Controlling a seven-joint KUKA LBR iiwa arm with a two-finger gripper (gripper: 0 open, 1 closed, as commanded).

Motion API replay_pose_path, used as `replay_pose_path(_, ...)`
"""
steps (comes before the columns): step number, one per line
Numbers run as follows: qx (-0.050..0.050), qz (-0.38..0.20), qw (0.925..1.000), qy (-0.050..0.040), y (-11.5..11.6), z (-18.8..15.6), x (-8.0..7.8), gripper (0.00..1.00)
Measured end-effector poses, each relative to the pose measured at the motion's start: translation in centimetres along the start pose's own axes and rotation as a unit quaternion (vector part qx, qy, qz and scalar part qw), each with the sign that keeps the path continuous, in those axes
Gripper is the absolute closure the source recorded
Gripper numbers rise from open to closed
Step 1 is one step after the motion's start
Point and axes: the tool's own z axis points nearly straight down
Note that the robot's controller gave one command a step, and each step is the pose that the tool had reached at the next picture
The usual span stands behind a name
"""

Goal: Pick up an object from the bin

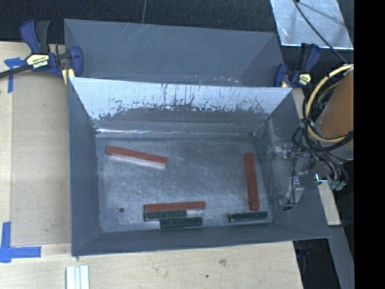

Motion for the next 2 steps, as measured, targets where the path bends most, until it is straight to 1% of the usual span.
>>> replay_pose_path(1,0.001,-0.002,1.0000,-0.0042,0.1,-0.4,-0.2,0.00)
replay_pose_path(2,0.001,-0.082,0.9966,-0.0049,0.2,4.5,-2.1,0.00)
